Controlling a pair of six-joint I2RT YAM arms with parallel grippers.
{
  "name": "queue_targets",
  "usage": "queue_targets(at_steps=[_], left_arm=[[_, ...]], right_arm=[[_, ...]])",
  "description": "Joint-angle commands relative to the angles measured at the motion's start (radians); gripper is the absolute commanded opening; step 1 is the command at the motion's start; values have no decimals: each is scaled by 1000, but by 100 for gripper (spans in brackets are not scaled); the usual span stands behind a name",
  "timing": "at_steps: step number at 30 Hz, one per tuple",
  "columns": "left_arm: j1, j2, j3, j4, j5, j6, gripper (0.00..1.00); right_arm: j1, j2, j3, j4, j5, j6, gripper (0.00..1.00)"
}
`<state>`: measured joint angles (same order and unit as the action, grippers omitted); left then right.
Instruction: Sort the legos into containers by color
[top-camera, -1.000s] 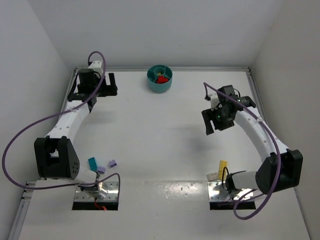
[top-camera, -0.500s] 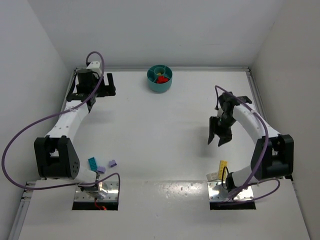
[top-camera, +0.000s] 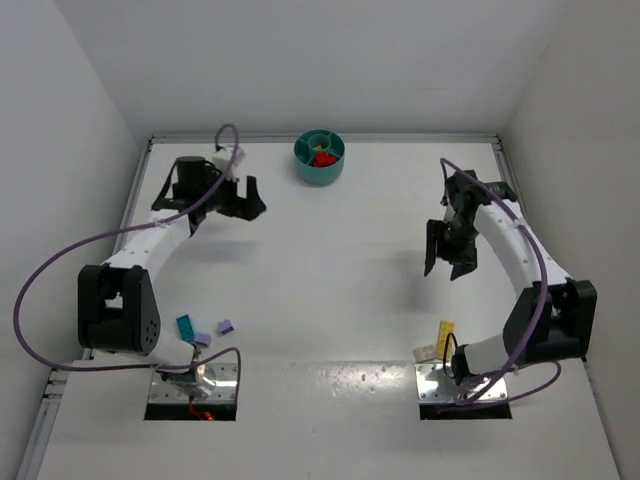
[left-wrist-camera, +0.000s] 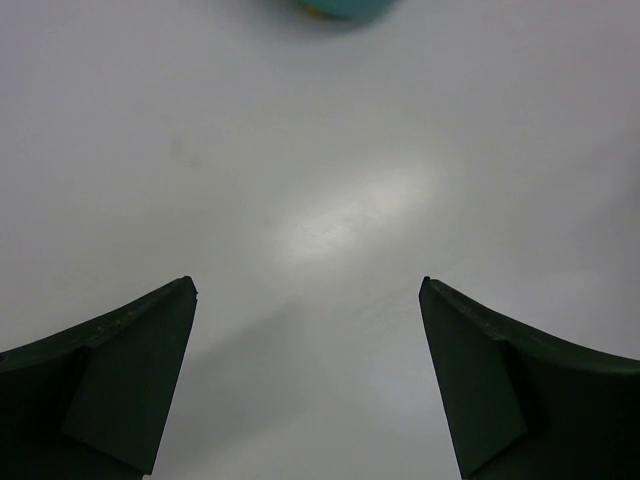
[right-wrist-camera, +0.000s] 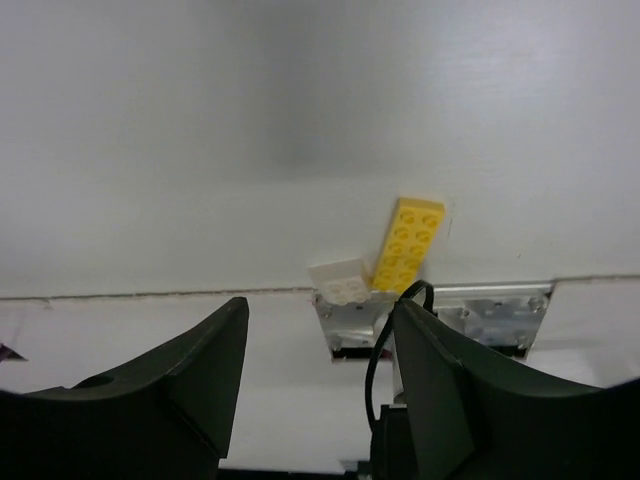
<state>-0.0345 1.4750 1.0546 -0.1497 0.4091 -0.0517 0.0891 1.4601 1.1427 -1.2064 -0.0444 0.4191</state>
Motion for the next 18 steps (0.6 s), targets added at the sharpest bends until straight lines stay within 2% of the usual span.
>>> queue_targets(at_steps=[1, 3, 7, 10, 12, 14, 16, 18], left_arm=[[-105, -9, -25, 25, 351, 107, 100], [-163, 33, -9, 13, 398, 118, 100], [-237, 53, 59, -7, 410, 167, 100], [-275, 53, 71, -17, 456, 190, 100], [-301, 42, 53, -27, 487, 223, 100], [-366, 28, 29, -27, 499, 259, 100], [-447, 28, 28, -59, 499, 346, 100], [-502, 53, 64, -100, 520, 430, 99]], right_arm=[[-6, -88, 69, -33, 41, -66, 60], [-26, -112, 7, -47, 50, -54, 61], [-37, -72, -15, -38, 66, -32, 63], [-55, -20, -15, -38, 78, -23, 58], [-75, -9, 26, -38, 89, -14, 49], [-95, -9, 122, -18, 89, -22, 48], [-95, 6, 211, 30, 89, -48, 54], [-124, 52, 368, 48, 89, -48, 60]])
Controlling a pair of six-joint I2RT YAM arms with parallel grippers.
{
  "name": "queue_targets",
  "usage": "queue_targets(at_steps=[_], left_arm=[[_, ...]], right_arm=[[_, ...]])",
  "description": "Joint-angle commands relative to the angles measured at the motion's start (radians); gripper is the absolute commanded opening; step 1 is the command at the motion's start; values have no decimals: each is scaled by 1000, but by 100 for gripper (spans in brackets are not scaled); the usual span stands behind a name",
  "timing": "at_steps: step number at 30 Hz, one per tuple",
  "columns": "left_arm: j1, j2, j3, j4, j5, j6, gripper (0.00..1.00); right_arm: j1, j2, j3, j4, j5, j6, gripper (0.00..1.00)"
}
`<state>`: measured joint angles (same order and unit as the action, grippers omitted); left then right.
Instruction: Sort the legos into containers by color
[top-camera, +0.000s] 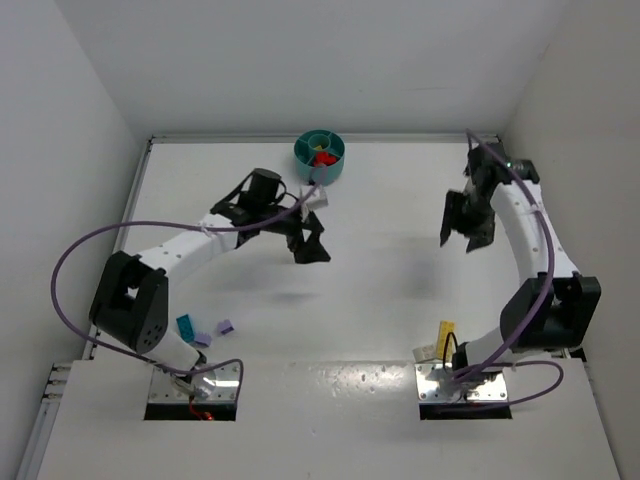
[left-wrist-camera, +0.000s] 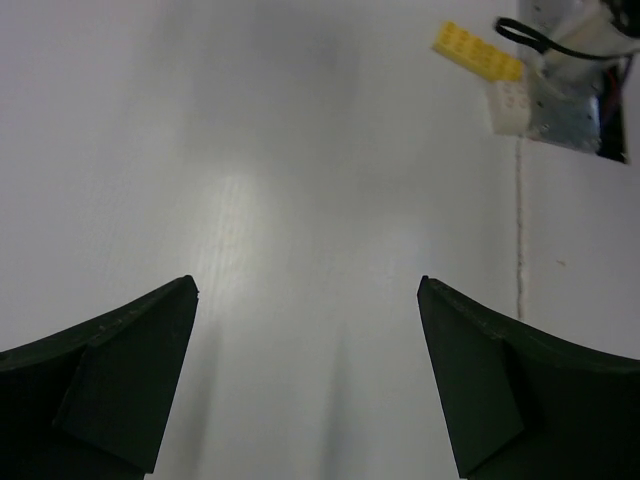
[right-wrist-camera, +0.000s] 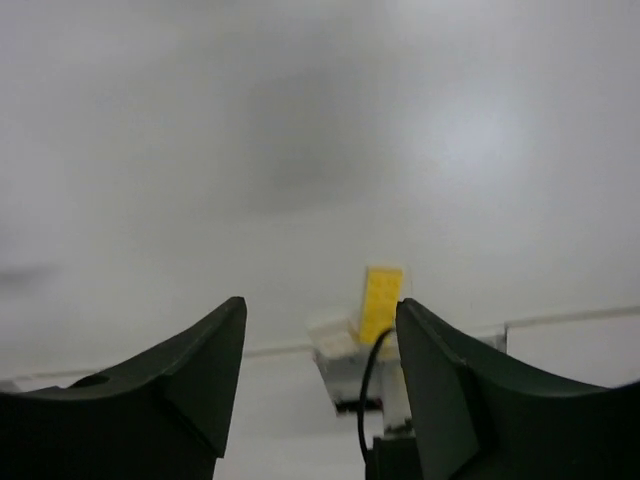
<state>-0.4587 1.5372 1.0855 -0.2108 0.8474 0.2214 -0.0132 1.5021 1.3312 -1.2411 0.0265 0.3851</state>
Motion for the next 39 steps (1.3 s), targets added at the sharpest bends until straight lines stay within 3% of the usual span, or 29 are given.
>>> queue_targets(at_steps=[1, 3, 5, 6, 7, 12, 16, 23, 27, 30, 34, 39], left_arm=[[-124, 4, 46, -76, 91, 239, 97], [-164, 29, 83, -97, 123, 323, 94], [-221, 69, 126, -131, 134, 490, 89], [-238, 86, 142, -146, 149, 556, 87], [-253, 124, 157, -180, 159, 694, 83], [-327, 309, 292, -226, 292, 1057, 74], [-383, 503, 453, -236, 358, 1130, 68], [-474, 779, 746, -236, 406, 1130, 64], [-495, 889, 885, -226, 453, 1073, 73], [-508, 954, 932, -158, 482, 971, 81], [-526, 974, 920, 57, 502, 768, 82], [-560, 1001, 919, 177, 527, 696, 82]], right_arm=[[-49, 29, 288, 92, 9, -14, 62], [-82, 91, 388, 101, -14, -38, 71], [-123, 116, 486, 101, -34, -63, 72], [-123, 125, 506, 101, -51, -78, 78], [-136, 135, 529, 101, -68, -78, 78], [-182, 124, 560, 147, -168, -121, 85], [-201, 161, 614, 161, -206, -121, 85], [-211, 198, 666, 181, -336, -112, 85], [-220, 198, 655, 190, -384, -112, 85], [-229, 198, 645, 190, -405, -112, 85], [-238, 198, 632, 190, -433, -112, 85], [-257, 198, 623, 190, -451, -112, 85]])
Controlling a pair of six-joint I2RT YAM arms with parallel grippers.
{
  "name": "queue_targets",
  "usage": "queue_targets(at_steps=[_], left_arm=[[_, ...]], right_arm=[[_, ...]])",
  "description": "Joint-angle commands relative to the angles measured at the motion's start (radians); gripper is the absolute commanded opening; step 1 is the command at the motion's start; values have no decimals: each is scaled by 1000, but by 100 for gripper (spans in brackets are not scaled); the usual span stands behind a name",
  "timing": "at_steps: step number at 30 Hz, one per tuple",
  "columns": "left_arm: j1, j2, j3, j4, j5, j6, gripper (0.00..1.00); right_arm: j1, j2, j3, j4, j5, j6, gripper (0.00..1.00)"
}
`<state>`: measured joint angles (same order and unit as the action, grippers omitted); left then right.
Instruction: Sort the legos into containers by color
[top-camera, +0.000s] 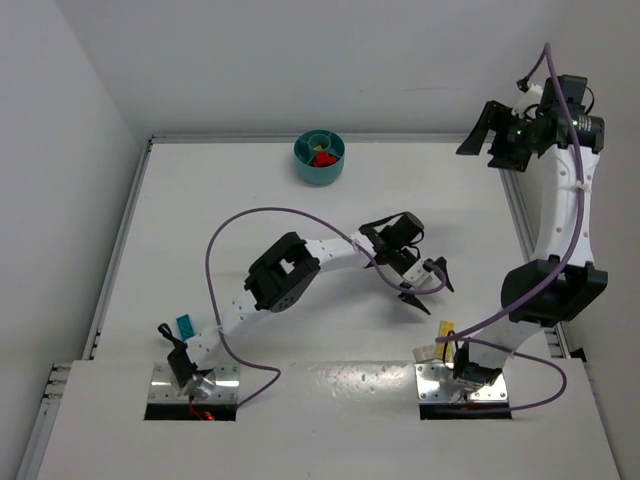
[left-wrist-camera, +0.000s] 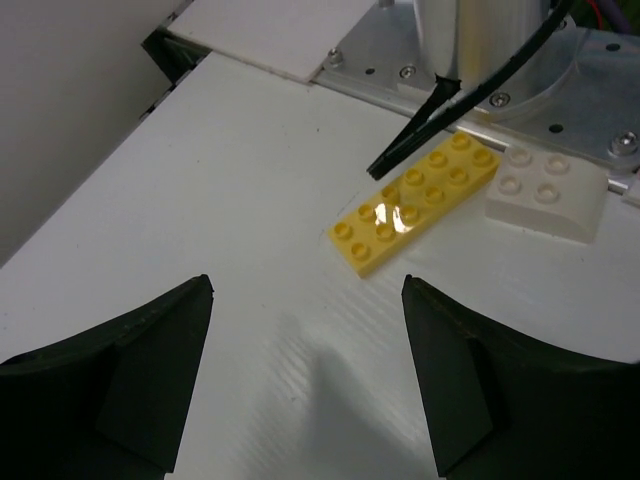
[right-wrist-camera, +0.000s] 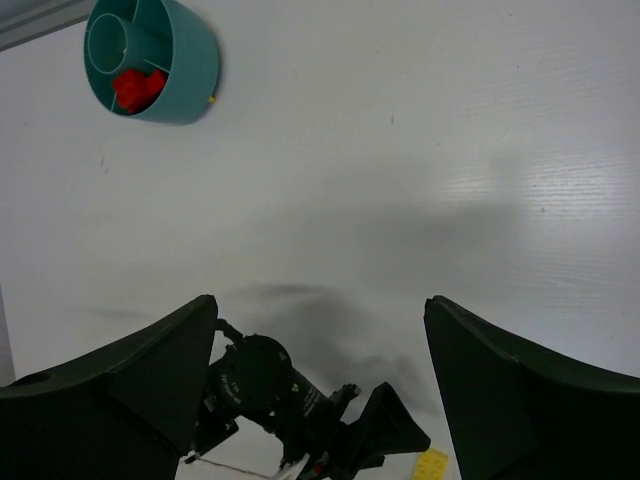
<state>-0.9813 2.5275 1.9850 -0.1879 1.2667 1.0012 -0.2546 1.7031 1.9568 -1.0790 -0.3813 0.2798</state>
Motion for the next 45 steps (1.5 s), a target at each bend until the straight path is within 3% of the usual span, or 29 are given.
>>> queue_targets(at_steps=[1, 8, 14, 19, 29, 39, 45], left_arm=[[-48, 11, 31, 169, 108, -99, 82], [-75, 45, 40, 228, 137, -147, 86], [-85, 95, 73, 334, 155, -277, 87], [-114, 119, 107, 406, 155, -368, 79], [-145, 74, 45, 289, 14, -231, 93], [-172, 74, 44, 289, -128, -254, 94], [-163, 54, 44, 165, -220, -201, 94]], right_arm=[[-15, -3, -2, 28, -44, -7, 85], [-34, -22, -21, 28, -71, 2, 85], [-52, -31, -39, 28, -82, 2, 85], [-72, -40, -58, 28, -102, 2, 85], [-92, -49, -68, 28, -120, 2, 85], [-101, -49, -78, 28, -148, 12, 85], [-110, -49, -78, 28, -157, 12, 85]])
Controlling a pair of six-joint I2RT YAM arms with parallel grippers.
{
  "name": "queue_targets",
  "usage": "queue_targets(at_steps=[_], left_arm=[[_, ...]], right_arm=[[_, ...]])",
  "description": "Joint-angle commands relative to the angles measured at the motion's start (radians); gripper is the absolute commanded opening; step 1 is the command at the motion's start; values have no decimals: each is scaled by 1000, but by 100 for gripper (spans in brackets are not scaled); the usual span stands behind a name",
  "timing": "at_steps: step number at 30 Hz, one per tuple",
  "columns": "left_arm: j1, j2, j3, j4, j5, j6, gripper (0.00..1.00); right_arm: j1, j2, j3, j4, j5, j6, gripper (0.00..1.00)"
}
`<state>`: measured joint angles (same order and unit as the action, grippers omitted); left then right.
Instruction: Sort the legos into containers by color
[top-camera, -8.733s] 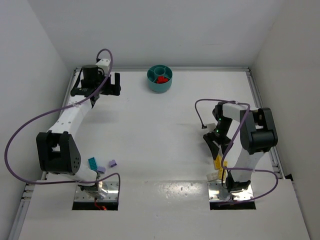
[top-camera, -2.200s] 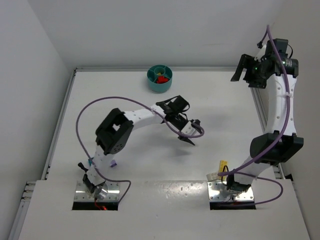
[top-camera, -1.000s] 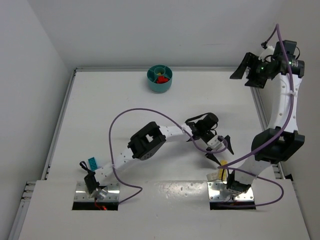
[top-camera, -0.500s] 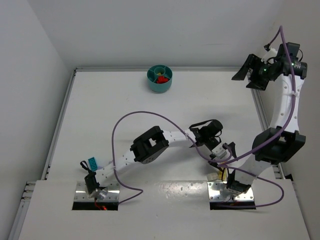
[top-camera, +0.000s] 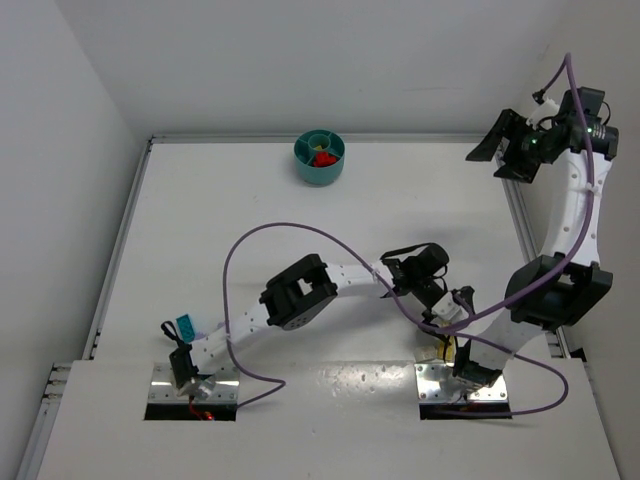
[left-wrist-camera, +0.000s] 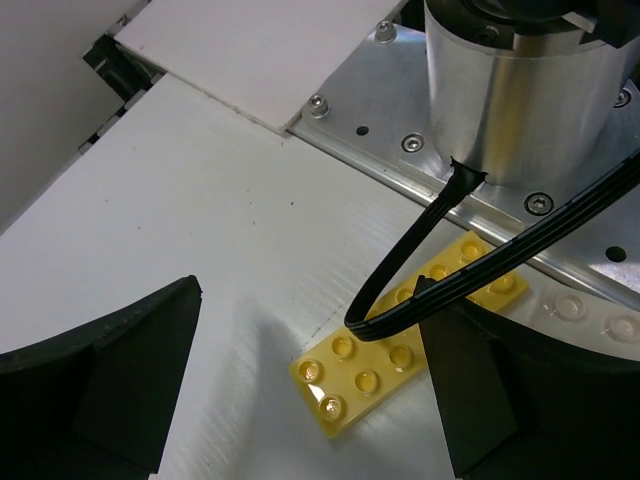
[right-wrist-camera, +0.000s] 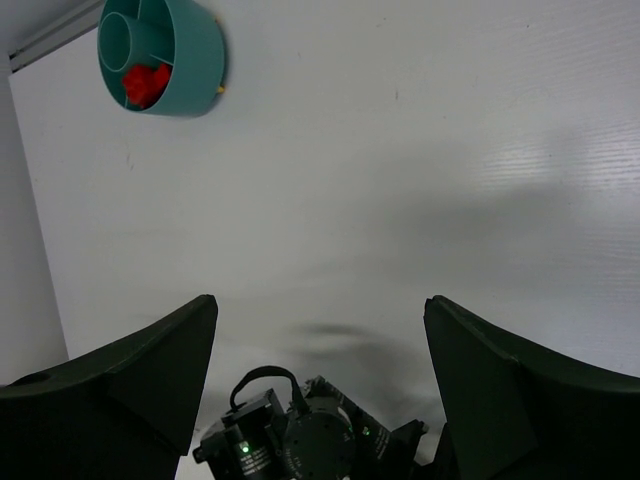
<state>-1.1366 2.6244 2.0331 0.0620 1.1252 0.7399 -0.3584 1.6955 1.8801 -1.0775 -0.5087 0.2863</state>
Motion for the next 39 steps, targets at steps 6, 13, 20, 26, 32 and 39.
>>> queue_targets(at_steps=[6, 13, 20, 26, 32, 39], left_arm=[[73, -133, -91, -218, -114, 84, 94], [166, -251, -253, -268, -120, 32, 94], [265, -355, -346, -335, -200, 32, 94], [386, -460, -438, -424, -255, 42, 94], [472, -605, -547, -433, -309, -38, 91], [358, -886, -759, -226, -563, -623, 86]], right_arm=[[-7, -51, -1, 27, -39, 5, 85], [-7, -82, -65, 54, -74, 27, 85], [-7, -82, -55, 54, -86, 37, 85], [-7, -91, -55, 54, -117, 37, 85], [-7, -91, -55, 54, -145, 37, 85], [-7, -91, -35, 45, -136, 37, 85]])
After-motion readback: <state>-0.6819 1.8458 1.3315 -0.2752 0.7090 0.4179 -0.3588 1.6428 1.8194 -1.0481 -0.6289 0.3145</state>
